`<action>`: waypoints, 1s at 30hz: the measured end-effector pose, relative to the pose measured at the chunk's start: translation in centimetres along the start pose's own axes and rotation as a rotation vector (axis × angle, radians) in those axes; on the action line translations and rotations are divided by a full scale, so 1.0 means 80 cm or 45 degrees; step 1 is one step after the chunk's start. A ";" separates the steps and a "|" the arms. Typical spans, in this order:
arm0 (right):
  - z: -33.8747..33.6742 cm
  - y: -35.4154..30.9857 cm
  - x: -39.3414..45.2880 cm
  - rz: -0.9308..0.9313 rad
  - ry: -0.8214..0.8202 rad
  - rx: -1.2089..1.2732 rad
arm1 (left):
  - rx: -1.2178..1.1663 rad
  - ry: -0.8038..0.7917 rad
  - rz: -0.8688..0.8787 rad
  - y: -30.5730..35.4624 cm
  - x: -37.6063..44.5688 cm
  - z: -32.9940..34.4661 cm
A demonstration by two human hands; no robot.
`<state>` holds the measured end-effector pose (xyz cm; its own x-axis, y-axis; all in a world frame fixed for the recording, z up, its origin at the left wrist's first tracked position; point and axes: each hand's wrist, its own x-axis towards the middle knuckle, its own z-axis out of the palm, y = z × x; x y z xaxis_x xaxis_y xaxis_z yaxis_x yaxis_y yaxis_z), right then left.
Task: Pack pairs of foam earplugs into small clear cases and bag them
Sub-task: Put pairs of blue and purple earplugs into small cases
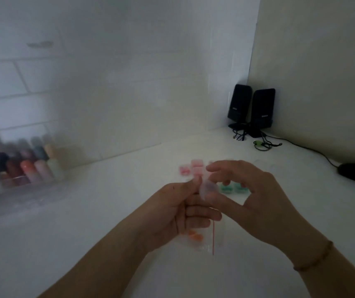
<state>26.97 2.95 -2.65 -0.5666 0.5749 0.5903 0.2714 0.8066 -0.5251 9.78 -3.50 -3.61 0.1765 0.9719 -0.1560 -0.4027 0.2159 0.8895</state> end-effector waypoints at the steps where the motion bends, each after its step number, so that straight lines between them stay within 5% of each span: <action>1: 0.002 0.000 0.000 -0.008 -0.005 0.018 | -0.050 -0.024 0.007 -0.002 0.000 -0.001; 6: 0.010 0.007 -0.004 -0.095 0.035 -0.018 | -0.263 -0.085 0.042 -0.008 0.002 -0.008; 15: 0.011 0.007 -0.006 -0.091 0.085 0.185 | -0.158 -0.103 0.209 -0.016 0.007 -0.012; 23: 0.014 0.000 -0.003 -0.218 0.344 -0.153 | -0.265 -0.074 0.433 -0.019 0.012 -0.011; 30: 0.012 0.000 -0.006 -0.203 0.337 0.033 | -0.168 -0.151 0.322 -0.023 0.009 -0.003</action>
<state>26.47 2.53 -3.54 -0.3768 0.4602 0.8039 0.1736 0.8876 -0.4267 10.39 -3.16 -5.44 0.1565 0.9802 0.1213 -0.5588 -0.0134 0.8292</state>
